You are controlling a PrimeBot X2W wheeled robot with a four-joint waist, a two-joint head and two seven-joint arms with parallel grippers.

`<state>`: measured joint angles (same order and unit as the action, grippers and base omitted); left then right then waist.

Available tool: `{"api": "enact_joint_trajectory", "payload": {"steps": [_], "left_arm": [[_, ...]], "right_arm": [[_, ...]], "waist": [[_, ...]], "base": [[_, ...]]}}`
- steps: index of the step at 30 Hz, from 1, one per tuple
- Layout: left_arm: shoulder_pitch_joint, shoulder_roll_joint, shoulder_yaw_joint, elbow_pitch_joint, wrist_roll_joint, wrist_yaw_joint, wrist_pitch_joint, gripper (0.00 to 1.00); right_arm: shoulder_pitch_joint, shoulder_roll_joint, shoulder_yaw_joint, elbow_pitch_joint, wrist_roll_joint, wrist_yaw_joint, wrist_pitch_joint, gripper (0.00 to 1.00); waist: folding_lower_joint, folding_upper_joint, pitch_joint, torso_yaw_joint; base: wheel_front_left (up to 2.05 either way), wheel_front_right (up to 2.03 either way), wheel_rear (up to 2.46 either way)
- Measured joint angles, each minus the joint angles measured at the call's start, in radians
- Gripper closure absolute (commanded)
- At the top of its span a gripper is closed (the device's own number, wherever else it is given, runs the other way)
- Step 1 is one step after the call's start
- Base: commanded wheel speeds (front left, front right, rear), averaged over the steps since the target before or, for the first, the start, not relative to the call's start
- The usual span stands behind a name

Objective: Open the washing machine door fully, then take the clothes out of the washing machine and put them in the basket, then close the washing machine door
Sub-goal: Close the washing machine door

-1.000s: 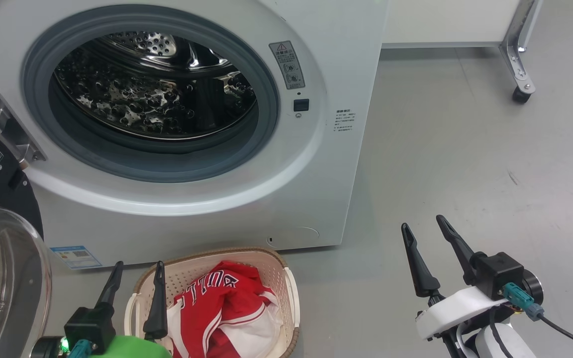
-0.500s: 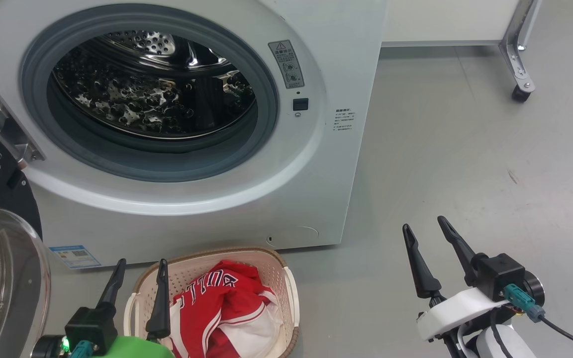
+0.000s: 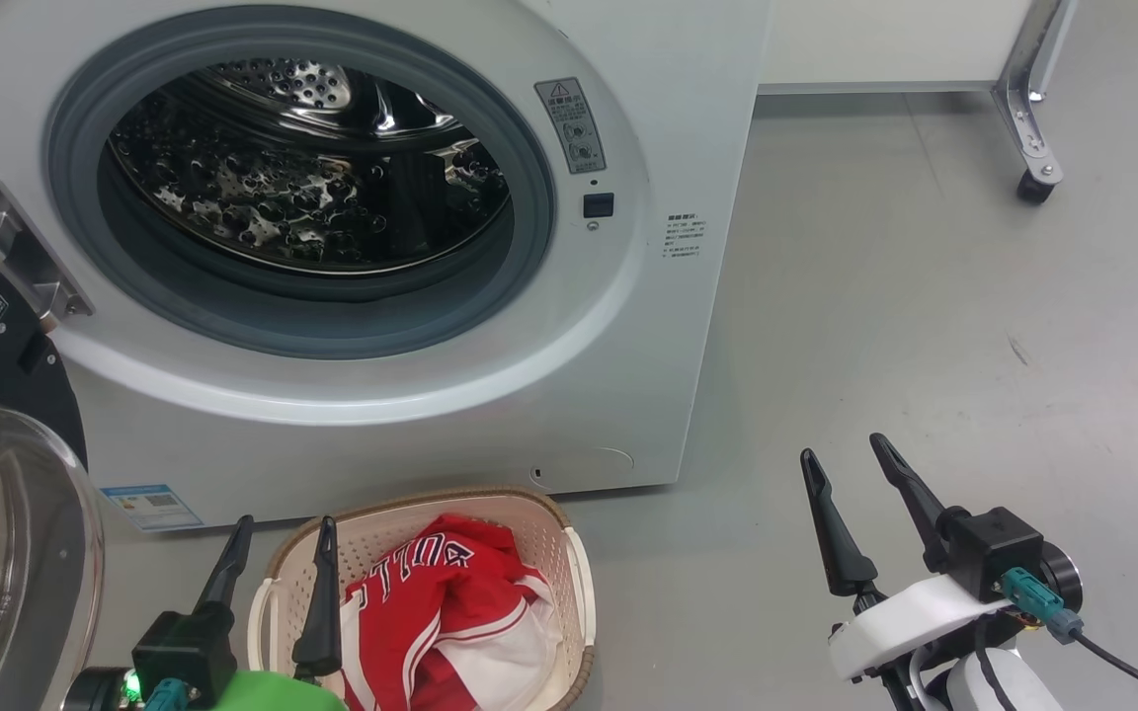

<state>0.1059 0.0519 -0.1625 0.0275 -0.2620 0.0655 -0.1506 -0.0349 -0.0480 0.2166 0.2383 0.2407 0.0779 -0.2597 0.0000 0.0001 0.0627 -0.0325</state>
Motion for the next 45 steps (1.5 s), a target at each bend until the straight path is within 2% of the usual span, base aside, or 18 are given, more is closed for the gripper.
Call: {"api": "enact_joint_trajectory", "payload": {"steps": [28,45], "left_arm": [[0.022,0.008,-0.006,-0.044,0.003,0.008,0.026,0.00],[0.022,0.016,-0.005,-0.067,0.009,0.010,0.028,0.00]], "right_arm": [[0.001,0.001,0.000,-0.004,0.000,0.000,0.000,0.00],[0.001,0.001,-0.004,-0.006,0.000,0.000,0.000,0.00]], "waist": [[0.0000,0.0000,0.005,0.001],[0.0000,0.0000,0.012,-0.001]], "base": [[-0.88,0.88,0.00],[-0.27,0.27,0.00]]}}
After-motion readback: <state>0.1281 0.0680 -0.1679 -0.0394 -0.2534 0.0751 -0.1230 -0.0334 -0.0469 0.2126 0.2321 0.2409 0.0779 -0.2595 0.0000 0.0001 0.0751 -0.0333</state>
